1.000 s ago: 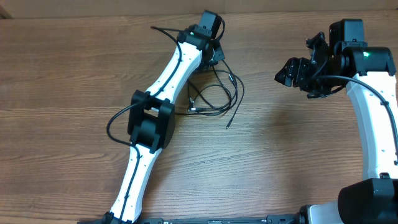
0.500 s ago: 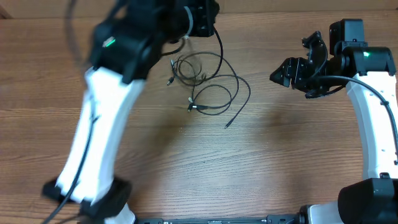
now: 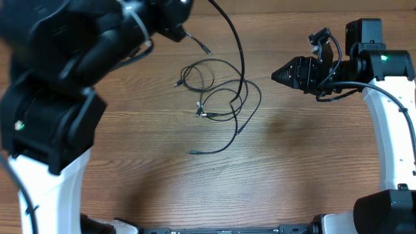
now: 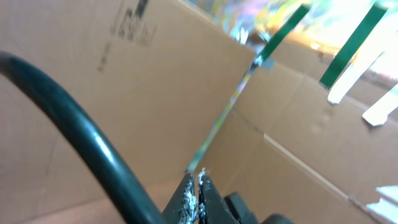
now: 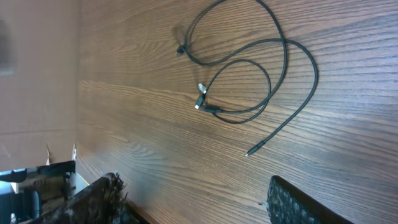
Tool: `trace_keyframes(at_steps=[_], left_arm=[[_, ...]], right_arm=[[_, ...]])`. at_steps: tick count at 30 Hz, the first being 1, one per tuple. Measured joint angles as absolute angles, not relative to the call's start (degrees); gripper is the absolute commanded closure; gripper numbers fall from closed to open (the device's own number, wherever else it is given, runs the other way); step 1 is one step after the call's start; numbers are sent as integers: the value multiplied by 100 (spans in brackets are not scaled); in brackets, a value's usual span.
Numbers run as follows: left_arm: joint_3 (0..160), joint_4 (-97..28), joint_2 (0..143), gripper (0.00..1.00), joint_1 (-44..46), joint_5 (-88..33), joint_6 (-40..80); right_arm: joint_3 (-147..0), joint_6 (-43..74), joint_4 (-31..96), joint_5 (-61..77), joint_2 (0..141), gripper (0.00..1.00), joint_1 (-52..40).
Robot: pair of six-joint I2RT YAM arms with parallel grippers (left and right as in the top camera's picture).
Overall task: Untangle cables
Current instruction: 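Pull the grasped cable with the left gripper out to the left side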
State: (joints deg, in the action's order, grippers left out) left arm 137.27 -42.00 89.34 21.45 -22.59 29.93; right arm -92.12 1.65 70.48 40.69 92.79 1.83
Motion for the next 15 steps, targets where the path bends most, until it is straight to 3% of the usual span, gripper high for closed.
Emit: trace_keyframes(at_steps=[7, 15], left_arm=[[13729, -4639, 8746, 96, 1291, -2274, 3157], [13729, -6003, 9155, 96, -563, -1780, 3135]], right_arm=[[-9212, 172, 7024, 4034, 9279, 26, 183], [-9212, 172, 7028, 4005, 9277, 26, 183]])
